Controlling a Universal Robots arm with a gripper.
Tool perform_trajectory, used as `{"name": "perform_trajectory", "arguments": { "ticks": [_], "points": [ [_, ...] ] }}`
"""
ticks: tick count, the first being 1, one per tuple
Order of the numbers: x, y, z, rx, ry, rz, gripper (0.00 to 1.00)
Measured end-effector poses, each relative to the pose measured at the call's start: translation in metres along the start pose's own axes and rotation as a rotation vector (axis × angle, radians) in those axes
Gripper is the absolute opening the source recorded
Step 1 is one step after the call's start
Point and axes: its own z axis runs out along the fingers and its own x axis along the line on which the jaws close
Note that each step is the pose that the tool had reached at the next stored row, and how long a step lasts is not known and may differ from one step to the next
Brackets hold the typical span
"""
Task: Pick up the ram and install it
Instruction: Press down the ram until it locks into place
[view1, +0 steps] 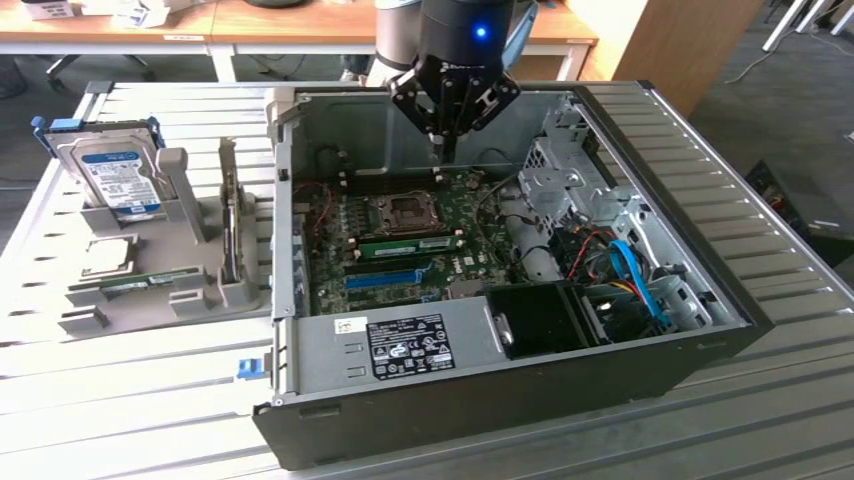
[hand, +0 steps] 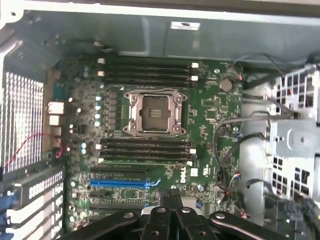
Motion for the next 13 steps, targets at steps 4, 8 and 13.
{"name": "perform_trajectory", "arguments": {
  "ticks": [4, 8, 13],
  "points": [
    [0.0, 0.0, 0.0004, 0.0012, -0.001, 0.068, 0.11],
    [0.0, 0.0, 0.0006, 0.0012, -0.0014, 0.099, 0.11],
    [-0.0001, 0.0, 0.0006, 0.0012, -0.0005, 0.1, 0.11]
  ]
}}
